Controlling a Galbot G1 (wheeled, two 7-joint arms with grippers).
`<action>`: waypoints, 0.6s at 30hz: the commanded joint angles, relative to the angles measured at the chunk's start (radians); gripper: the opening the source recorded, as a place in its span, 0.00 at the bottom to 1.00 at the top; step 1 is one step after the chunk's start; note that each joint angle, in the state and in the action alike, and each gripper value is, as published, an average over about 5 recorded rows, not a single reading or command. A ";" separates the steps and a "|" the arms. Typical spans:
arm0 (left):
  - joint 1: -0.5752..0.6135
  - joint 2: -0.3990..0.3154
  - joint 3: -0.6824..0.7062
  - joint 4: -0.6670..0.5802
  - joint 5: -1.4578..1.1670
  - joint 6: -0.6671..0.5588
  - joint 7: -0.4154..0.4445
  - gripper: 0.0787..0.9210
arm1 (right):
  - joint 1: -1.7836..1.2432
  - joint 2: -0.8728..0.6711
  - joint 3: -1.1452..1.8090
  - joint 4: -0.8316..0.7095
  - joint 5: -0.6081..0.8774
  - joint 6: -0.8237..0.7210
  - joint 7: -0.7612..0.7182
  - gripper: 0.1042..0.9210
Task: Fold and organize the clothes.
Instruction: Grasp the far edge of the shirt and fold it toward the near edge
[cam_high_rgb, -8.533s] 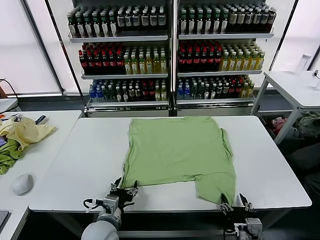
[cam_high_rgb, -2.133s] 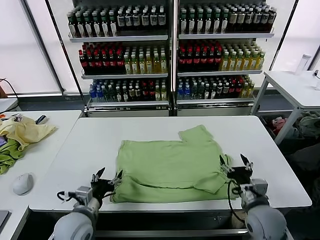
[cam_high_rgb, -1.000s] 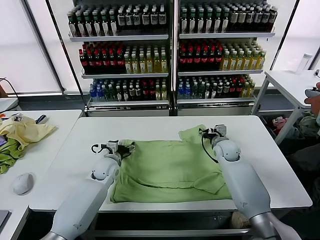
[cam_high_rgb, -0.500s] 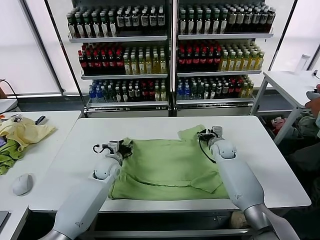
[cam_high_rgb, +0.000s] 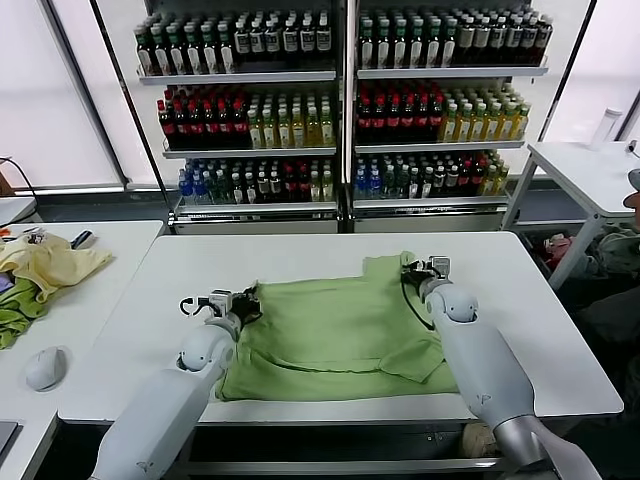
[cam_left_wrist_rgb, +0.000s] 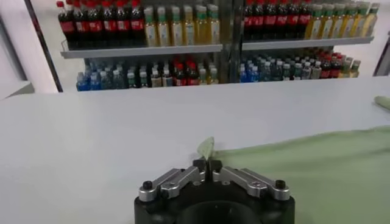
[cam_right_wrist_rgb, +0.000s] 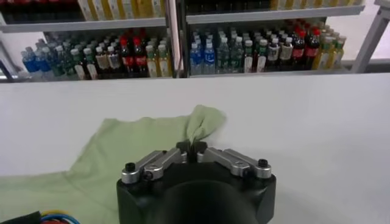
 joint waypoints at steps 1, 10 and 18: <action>0.102 0.082 -0.055 -0.228 -0.045 -0.067 -0.002 0.02 | -0.143 -0.055 0.024 0.292 0.062 0.098 0.010 0.02; 0.191 0.129 -0.089 -0.396 -0.061 -0.061 -0.007 0.02 | -0.276 -0.132 0.077 0.542 0.072 0.112 0.029 0.02; 0.295 0.153 -0.108 -0.518 -0.048 -0.028 -0.008 0.02 | -0.464 -0.197 0.148 0.738 0.079 0.100 0.047 0.02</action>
